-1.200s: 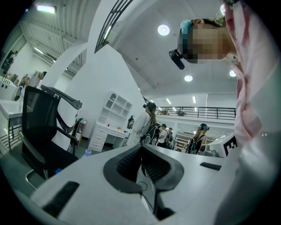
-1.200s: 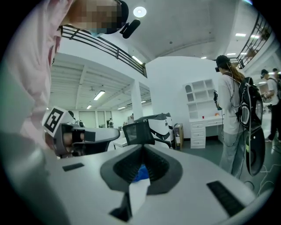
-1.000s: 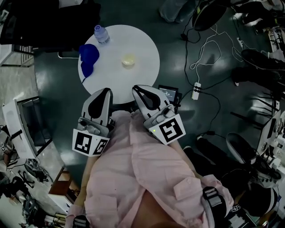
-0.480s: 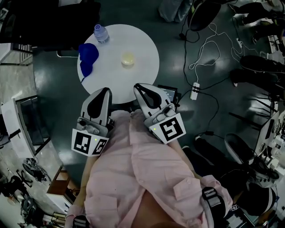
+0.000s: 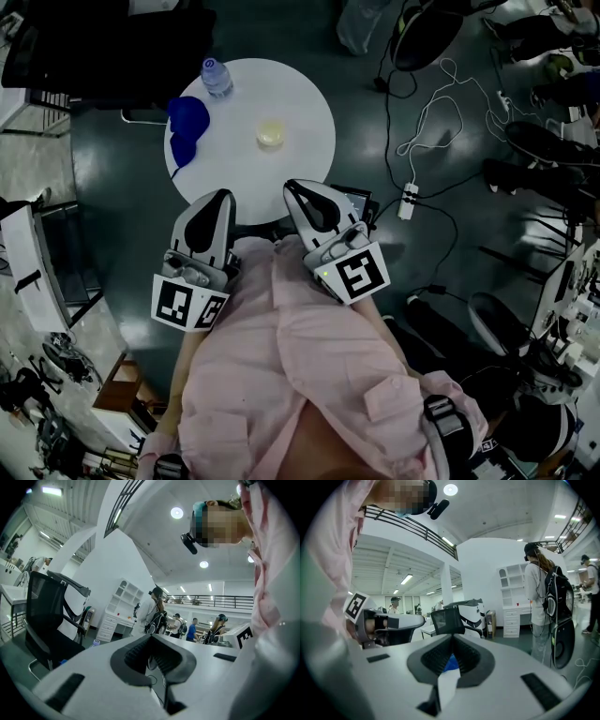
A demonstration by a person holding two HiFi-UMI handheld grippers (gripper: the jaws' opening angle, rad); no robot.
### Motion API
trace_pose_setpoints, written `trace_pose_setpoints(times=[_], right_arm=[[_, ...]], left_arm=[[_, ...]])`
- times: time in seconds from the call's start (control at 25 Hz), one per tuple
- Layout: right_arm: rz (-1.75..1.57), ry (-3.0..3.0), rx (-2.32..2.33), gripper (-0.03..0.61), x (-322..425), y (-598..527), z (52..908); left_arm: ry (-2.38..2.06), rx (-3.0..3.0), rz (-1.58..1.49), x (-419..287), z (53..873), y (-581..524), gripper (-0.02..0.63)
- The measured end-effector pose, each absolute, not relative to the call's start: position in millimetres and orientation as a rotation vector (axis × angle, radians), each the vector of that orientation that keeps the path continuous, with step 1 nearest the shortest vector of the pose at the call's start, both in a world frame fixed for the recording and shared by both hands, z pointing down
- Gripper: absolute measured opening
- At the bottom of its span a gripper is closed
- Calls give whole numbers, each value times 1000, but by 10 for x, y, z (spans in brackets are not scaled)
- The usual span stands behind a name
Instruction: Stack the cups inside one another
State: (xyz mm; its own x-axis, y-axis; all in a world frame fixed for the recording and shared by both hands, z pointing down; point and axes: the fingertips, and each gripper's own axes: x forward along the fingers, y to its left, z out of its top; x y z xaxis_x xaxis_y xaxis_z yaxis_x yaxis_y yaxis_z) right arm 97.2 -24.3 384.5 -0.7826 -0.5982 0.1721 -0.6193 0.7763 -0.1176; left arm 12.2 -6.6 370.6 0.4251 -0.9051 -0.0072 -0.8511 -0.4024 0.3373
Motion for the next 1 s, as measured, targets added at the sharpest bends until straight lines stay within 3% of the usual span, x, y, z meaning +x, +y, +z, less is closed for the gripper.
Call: trace_pose_setpoints(times=[1.0], right_arm=[[275,-2819,995,34,990,-276,3904]], left_arm=[[-1510,2395,-282,120,3734,-81,18]])
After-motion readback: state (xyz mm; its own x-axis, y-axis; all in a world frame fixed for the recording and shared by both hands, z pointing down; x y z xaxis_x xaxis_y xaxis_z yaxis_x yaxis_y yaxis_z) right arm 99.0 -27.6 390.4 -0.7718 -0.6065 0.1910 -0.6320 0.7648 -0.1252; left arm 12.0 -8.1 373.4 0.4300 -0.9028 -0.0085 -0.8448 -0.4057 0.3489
